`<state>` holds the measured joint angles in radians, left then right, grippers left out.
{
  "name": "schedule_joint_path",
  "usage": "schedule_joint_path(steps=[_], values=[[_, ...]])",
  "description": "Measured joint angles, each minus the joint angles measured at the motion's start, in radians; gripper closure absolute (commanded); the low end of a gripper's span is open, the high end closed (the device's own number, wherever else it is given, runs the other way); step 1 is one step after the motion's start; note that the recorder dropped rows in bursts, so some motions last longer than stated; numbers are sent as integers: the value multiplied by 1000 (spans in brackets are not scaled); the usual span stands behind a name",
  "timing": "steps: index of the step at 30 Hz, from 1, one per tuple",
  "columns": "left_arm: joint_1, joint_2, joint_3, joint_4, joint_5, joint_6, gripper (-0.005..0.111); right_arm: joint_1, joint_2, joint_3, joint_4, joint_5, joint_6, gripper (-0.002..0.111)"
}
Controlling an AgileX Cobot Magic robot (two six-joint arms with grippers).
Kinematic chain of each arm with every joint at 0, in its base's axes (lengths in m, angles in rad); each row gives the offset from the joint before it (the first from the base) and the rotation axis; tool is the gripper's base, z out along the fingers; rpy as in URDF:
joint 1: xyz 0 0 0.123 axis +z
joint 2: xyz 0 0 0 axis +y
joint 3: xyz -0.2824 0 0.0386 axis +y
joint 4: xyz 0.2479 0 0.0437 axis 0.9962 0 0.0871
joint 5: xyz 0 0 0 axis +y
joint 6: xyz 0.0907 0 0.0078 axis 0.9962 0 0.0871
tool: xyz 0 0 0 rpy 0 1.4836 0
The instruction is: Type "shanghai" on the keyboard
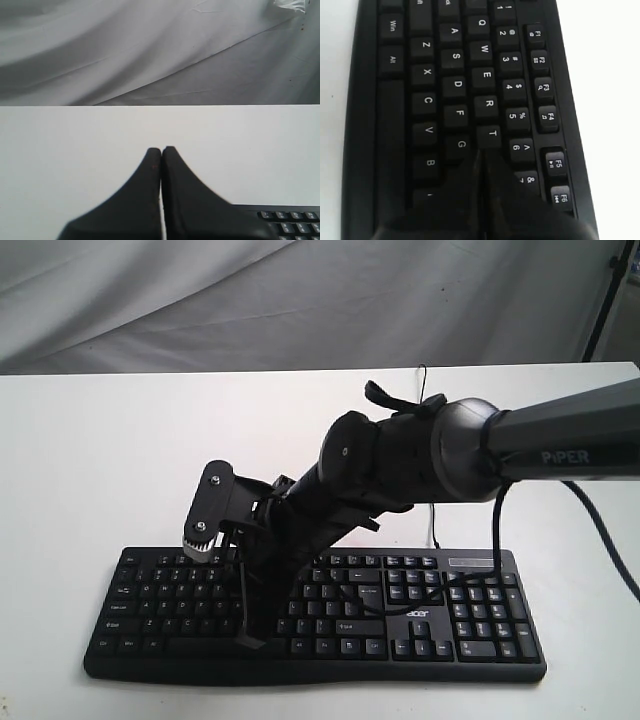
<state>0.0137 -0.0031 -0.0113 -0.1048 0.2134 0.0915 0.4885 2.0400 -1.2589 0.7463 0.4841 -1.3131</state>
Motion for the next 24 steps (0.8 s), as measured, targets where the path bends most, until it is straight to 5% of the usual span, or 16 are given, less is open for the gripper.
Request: schedule_joint_path(steps=[24], values=[[0,0,0,0,0,0,106,0,3,0,5,27,-44,108]])
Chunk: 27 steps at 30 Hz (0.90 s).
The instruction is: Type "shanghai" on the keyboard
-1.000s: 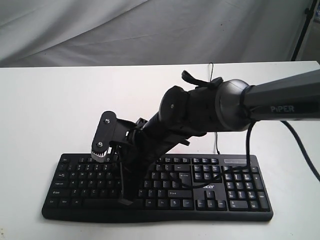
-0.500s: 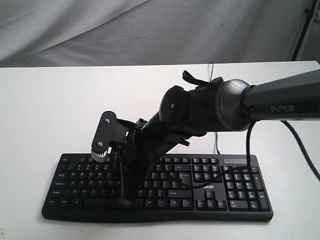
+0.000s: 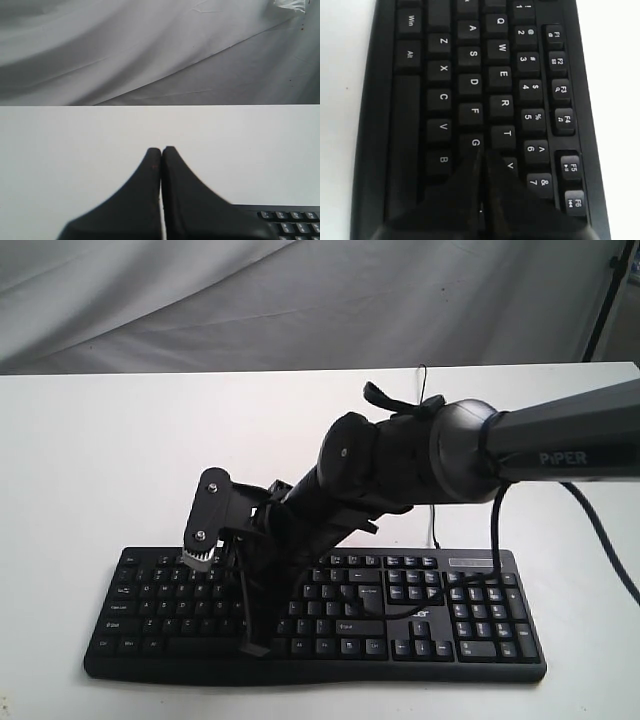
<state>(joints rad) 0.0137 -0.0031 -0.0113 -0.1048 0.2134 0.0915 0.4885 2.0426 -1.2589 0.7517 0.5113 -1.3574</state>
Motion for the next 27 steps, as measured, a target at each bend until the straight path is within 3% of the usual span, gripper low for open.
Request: schedule_joint_path(steps=[27], values=[[0,0,0,0,0,0,106,0,46,0,57,-2,-79,108]])
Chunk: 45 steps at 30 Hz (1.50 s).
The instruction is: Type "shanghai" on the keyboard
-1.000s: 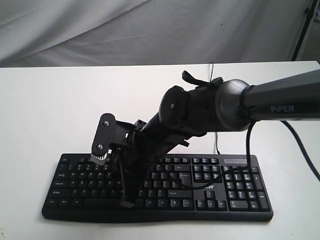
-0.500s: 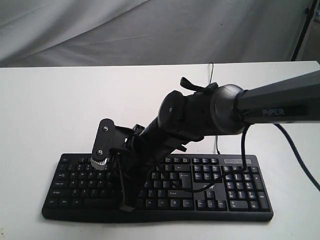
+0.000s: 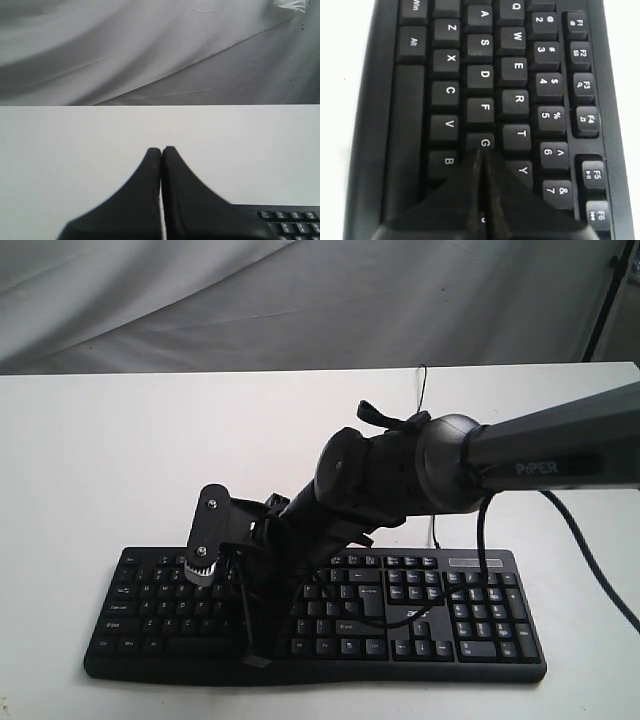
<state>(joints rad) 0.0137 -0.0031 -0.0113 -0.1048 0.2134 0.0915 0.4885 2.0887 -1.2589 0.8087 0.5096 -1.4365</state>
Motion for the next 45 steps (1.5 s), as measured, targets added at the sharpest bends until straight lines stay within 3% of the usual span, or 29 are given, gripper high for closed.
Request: schedule_joint_path(steps=[19,28,45], values=[[0,0,0,0,0,0,106,4,-66,0,19,-6,15,108],[0,0,0,0,0,0,106,116,-66,-7,29,-85,22,108],[0,0,0,0,0,0,106,163,112,-254,28,-90,123,108]])
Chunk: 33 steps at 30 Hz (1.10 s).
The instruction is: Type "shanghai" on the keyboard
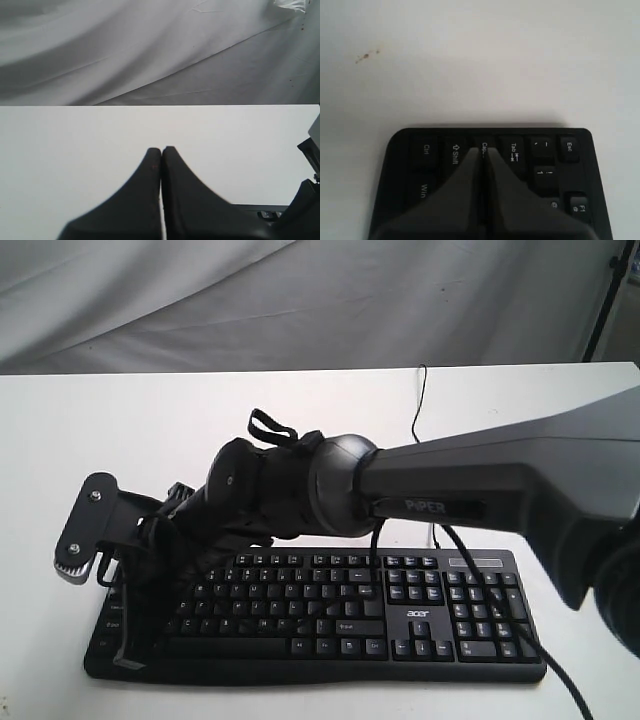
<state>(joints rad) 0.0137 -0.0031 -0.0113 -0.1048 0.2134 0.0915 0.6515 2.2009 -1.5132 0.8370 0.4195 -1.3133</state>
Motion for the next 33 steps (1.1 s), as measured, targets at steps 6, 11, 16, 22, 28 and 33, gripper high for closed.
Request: schedule_joint_path(steps=[6,11,16,22,28,33], values=[[0,0,0,0,0,0,106,0,7,-4,-44,0,27,108],[0,0,0,0,0,0,106,0,7,-4,-65,0,35,108],[0,0,0,0,0,0,106,0,7,-4,-65,0,38,108],[0,0,0,0,0,0,106,0,7,-4,-69,-2,38,108],[0,0,0,0,0,0,106,0,7,-4,-81,-2,38,108],[0,0,0,0,0,0,106,0,17,-6,-83,-12,38,108]])
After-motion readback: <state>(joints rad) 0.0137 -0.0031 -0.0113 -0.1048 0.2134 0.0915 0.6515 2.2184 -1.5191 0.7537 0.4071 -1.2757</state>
